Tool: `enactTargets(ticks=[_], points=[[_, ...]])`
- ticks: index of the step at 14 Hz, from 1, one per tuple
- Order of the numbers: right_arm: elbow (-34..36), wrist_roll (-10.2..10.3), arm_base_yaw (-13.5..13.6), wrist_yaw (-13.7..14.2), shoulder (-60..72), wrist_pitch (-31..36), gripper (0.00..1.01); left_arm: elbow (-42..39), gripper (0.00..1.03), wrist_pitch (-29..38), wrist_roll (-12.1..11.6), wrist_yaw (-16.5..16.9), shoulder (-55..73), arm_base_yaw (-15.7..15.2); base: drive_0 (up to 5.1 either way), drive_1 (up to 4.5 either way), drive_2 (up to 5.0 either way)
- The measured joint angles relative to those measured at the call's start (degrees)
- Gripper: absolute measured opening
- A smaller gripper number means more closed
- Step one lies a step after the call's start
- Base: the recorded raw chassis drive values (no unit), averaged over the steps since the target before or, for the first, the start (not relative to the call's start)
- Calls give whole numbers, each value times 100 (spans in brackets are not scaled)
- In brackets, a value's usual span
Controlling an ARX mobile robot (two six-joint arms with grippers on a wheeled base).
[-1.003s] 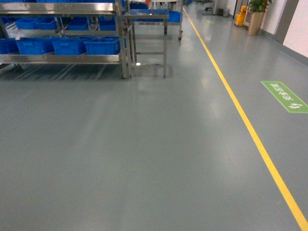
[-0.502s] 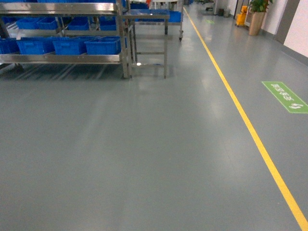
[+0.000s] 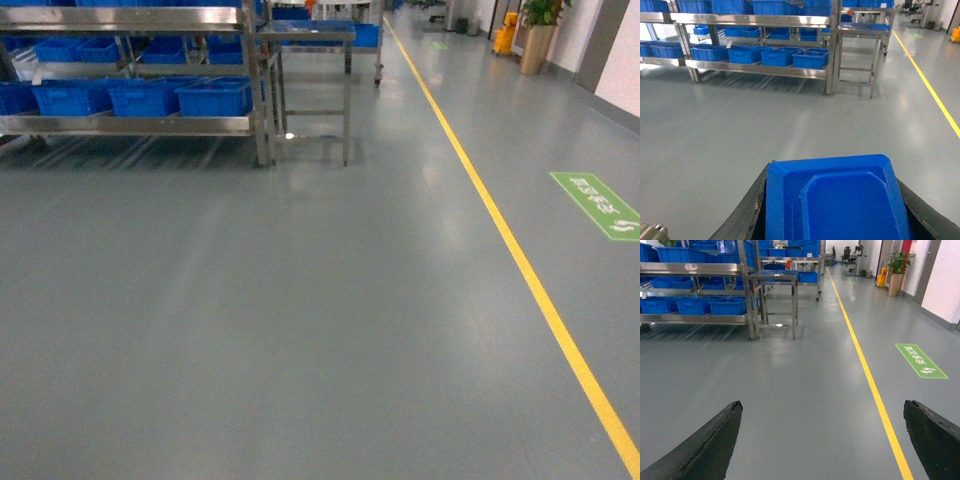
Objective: Pick blue part to blue bin on bottom shelf
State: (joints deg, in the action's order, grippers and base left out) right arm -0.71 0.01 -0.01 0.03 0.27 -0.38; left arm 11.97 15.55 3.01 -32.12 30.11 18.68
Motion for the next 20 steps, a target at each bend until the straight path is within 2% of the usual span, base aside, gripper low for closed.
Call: enactTargets(ticks=[20], points=[[0, 0, 0, -2, 0, 26, 98, -9, 44, -4, 0, 9, 20, 0, -6, 428, -439]])
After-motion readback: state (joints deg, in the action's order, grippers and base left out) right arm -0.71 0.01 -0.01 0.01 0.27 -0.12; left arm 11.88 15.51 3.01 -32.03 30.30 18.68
